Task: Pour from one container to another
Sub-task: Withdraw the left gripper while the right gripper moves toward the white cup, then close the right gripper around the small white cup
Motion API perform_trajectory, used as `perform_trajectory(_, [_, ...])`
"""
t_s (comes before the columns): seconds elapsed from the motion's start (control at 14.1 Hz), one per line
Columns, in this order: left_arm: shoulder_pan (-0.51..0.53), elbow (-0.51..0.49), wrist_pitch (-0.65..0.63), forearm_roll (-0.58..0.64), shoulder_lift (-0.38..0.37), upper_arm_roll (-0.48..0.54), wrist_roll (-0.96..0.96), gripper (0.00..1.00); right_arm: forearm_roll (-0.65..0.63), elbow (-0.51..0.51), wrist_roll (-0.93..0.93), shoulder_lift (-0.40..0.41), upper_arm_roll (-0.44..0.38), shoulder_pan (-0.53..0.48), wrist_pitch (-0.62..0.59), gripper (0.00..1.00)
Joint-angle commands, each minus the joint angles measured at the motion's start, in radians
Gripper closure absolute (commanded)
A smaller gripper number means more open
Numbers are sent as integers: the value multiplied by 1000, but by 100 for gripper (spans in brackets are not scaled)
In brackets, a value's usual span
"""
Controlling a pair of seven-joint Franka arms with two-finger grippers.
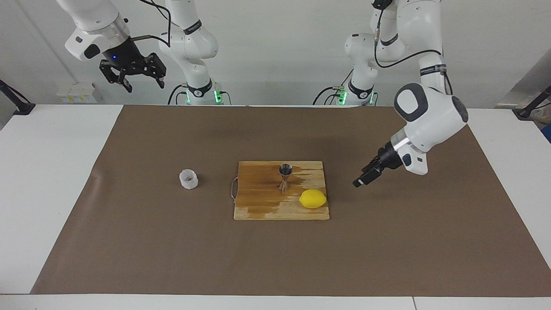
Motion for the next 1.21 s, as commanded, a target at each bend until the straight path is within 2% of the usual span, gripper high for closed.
perform_trajectory(0.0, [21,147,-121,168,17,-8,35,0,26,-131,-315,-39,-13,-48,133,0])
perform_trajectory(0.14, [16,201,-137,301,18,-9,138,0,27,-193,-556,-33,-15,-71,233,0])
perform_trajectory(0.36, [20,217,-211,361,-18,-6,333,0,69,-273,-871,-28,-15,-112,363,0])
perform_trajectory(0.5, [45,196,-252,407,-72,-6,456,0,133,-290,-1055,14,-15,-155,379,0])
perform_trajectory(0.57, [65,173,-261,414,-108,-6,502,0,168,-290,-1153,63,-15,-175,382,0])
perform_trajectory(0.78, [118,71,-261,432,-227,-3,605,0,315,-319,-1377,157,-15,-213,422,0])
perform_trajectory(0.92, [120,71,-269,486,-241,-6,638,0,481,-351,-1593,232,-15,-256,470,0])
perform_trajectory(1.14, [140,85,-316,500,-254,-6,642,0,646,-386,-1770,304,-15,-260,501,0])
